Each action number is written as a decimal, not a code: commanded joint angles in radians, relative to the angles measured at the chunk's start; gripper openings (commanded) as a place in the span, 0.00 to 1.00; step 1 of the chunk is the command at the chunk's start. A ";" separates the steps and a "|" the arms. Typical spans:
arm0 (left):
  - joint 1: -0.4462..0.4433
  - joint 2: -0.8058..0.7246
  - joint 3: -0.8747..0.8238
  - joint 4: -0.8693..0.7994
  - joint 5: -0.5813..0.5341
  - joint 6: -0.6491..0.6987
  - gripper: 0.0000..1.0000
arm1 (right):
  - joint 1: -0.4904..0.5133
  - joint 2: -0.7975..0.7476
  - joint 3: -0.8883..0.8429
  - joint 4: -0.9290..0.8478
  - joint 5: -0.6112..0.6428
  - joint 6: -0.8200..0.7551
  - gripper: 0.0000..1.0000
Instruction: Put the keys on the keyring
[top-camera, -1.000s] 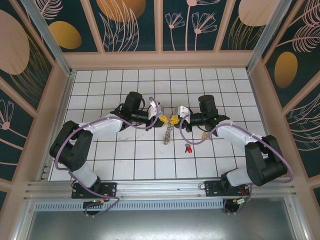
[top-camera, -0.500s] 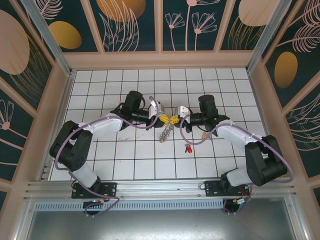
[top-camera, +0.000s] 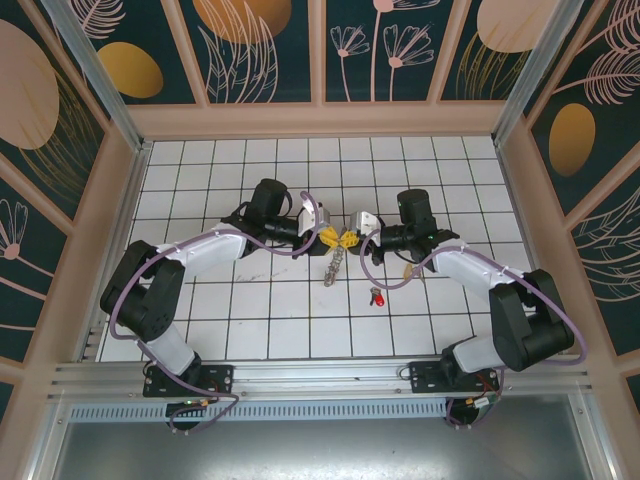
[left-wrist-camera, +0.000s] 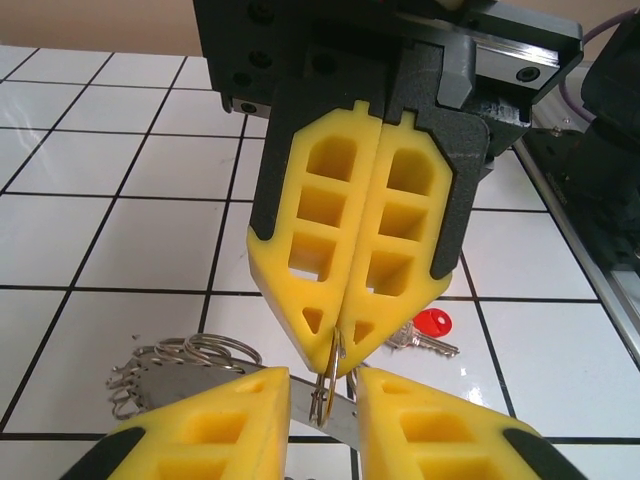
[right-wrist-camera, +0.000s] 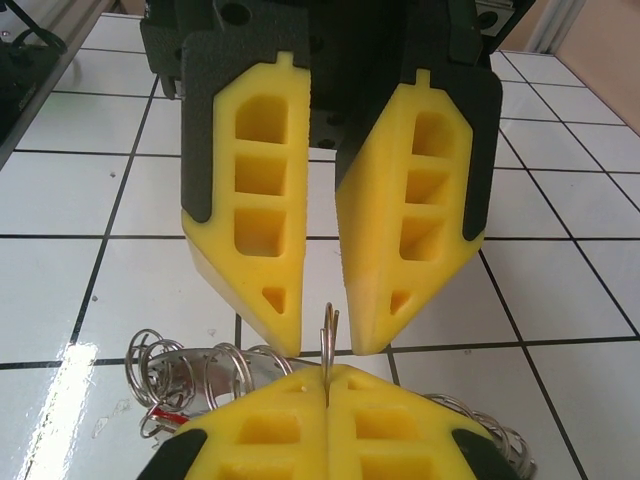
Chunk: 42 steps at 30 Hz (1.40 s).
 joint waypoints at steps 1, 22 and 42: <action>-0.006 0.012 0.011 -0.005 -0.002 0.019 0.24 | -0.011 0.005 0.038 0.004 -0.075 -0.033 0.00; -0.007 0.024 0.028 -0.003 0.023 0.007 0.18 | -0.012 0.020 0.050 0.002 -0.078 -0.027 0.00; -0.006 0.014 0.016 0.027 0.007 -0.013 0.00 | -0.013 0.027 0.067 -0.018 -0.074 -0.026 0.03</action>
